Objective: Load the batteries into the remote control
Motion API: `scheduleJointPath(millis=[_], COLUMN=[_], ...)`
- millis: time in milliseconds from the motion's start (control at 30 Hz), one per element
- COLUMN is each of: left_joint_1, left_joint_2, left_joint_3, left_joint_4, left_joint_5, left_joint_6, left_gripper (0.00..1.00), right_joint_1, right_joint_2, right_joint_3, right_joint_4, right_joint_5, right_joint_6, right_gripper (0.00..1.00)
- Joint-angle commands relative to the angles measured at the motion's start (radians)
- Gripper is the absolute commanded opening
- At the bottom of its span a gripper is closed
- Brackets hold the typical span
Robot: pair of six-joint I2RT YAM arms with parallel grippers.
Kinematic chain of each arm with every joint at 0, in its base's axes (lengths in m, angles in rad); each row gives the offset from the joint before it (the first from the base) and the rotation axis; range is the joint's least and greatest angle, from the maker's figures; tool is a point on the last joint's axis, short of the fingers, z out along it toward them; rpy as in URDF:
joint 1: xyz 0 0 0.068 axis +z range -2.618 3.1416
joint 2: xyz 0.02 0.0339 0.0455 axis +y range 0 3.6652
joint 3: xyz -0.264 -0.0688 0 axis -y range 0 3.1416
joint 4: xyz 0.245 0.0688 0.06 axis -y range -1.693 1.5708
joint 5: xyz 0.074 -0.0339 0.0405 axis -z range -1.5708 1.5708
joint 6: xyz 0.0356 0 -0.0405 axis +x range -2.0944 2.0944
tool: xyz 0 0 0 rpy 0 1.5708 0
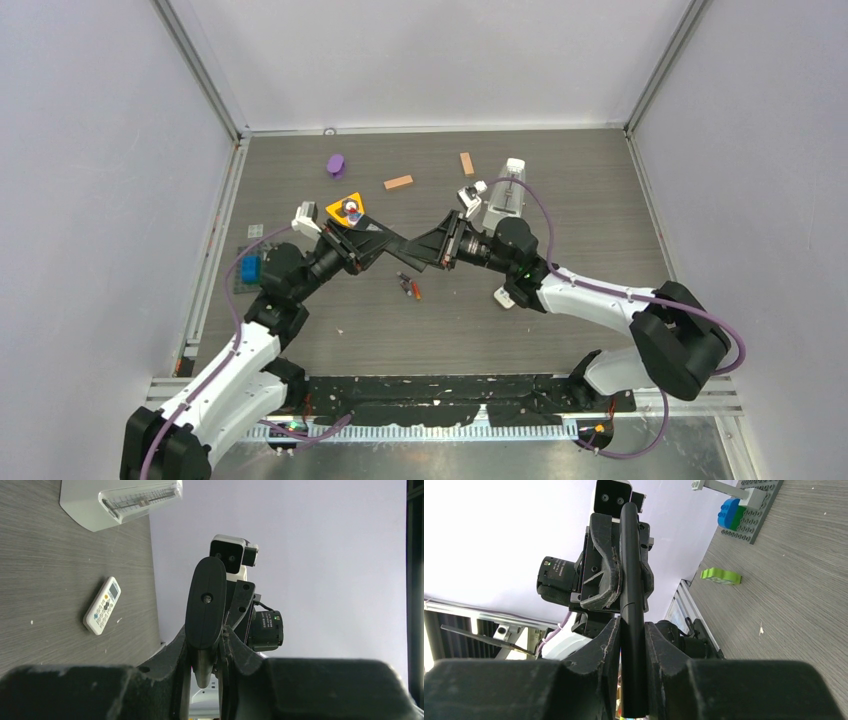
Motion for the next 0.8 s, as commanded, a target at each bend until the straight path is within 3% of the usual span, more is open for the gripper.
scheduleJointPath(millis=[0,367,500,767], left_joint_1=[0.078,0.078,0.078,0.077], left_joint_2=[-0.024,0.008,0.027,0.066], left_joint_3=[0.046,0.054,0.067,0.082], left_joint_4=[0.171,0.154,0.092,-0.022], left_joint_5=[-0.34,-0.327,-0.323,-0.378], left_joint_6=[0.017,0.019,0.056,0.213], left_gripper=[0.0,0.0,0.0,0.0], right_joint_1=[-0.047,-0.047,-0.048,-0.056], right_joint_2=[-0.057,-0.049,-0.051,-0.026], right_joint_3=[-0.064,0.005,0.033,0.077], right_joint_4=[-0.109,-0.207,-0.231,-0.451], right_joint_5=[-0.023,-0.005,0.001,0.073], right_joint_6=[-0.026,-0.061,-0.075,-0.199], right_gripper=[0.28,0.51,0.56,0.61])
